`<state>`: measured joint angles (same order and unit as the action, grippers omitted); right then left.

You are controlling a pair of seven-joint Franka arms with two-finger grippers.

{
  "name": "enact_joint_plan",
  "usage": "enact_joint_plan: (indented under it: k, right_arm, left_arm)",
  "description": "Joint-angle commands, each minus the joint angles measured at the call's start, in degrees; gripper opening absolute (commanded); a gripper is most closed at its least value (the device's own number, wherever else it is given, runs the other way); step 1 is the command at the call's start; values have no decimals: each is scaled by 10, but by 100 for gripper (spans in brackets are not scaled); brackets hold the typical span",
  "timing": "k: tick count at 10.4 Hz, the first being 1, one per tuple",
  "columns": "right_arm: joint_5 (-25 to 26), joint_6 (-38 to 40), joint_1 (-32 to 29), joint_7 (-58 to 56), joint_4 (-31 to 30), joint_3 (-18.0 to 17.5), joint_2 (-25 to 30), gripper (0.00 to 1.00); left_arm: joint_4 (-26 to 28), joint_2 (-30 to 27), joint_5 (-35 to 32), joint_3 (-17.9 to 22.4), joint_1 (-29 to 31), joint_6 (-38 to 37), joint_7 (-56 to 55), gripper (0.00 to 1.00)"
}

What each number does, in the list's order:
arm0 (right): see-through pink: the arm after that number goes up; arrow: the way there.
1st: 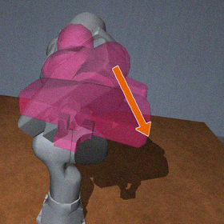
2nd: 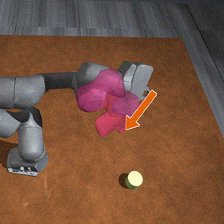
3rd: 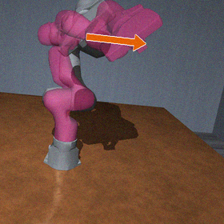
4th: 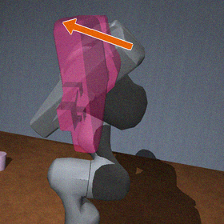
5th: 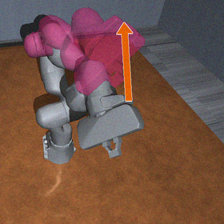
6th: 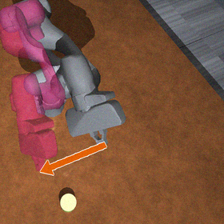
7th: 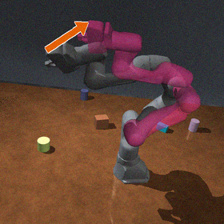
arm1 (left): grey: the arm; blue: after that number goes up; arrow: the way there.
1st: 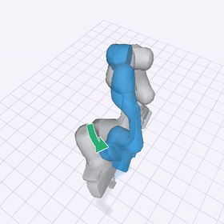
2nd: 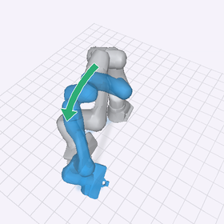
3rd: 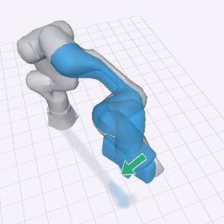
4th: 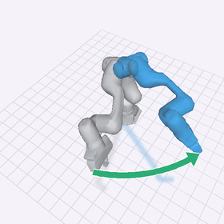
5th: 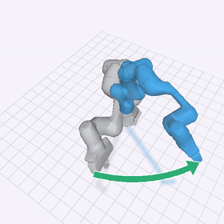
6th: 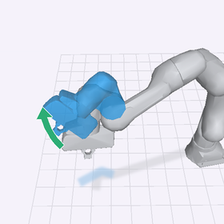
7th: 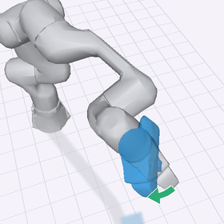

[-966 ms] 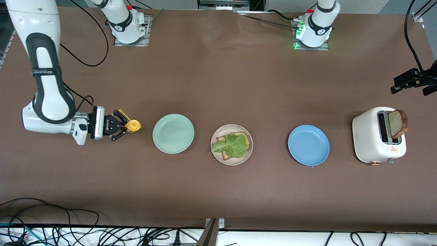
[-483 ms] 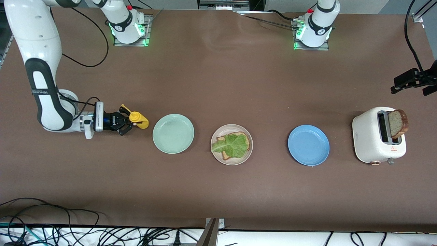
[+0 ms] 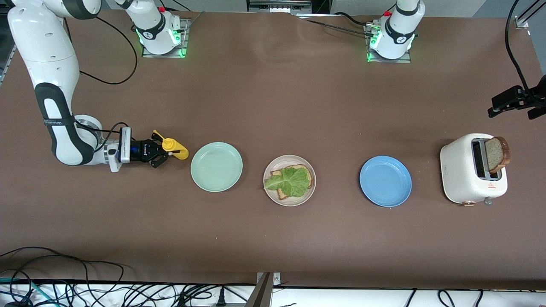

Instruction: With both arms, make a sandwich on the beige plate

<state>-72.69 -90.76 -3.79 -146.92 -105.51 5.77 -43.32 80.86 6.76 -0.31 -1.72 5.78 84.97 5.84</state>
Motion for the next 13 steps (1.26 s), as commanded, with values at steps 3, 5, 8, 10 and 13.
enact_joint_plan:
  k: [3,5,8,10,13]
  right_arm:
    - [-9,-3,-13,-36,6,-11,0,100]
    - [-1,-10,-14,-34,13,-9,9,100]
    - [101,-70,-28,17,13,-6,52,100]
    - [177,-106,-33,98,6,5,81,100]
    - [320,-121,-34,342,6,18,145,100]
  left_arm:
    - [-9,4,8,-3,5,-2,11,100]
    - [-9,4,8,-3,5,-2,10,100]
    - [-9,4,8,-3,5,-2,11,100]
    - [-9,12,8,-2,14,-2,13,100]
    - [5,26,8,2,31,41,68,100]
